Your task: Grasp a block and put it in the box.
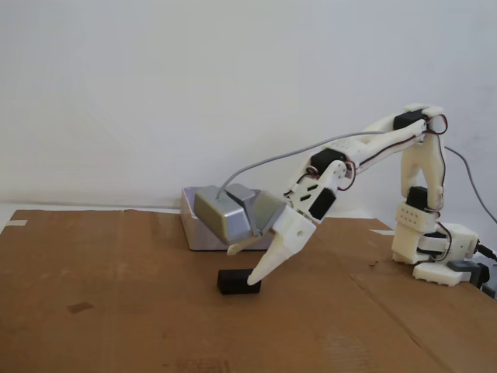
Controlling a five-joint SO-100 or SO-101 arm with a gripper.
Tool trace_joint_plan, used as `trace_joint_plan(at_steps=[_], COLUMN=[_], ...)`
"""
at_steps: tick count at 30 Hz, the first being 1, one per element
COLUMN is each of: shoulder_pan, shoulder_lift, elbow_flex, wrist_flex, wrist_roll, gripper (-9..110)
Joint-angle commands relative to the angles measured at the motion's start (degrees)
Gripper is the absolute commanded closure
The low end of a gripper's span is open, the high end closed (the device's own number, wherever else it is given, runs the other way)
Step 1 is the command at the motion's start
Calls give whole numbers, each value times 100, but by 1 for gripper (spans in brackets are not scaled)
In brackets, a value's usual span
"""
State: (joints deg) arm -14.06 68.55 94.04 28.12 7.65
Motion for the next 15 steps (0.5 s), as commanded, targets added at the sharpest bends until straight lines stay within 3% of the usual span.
trace_joint_plan(at_steps=[1,15], shoulder_pan=[62,281], shoulder_lift=[193,18], elbow_flex=[-650,-650], wrist_flex=[-299,-308], wrist_roll=[26,-18], gripper=[58,58])
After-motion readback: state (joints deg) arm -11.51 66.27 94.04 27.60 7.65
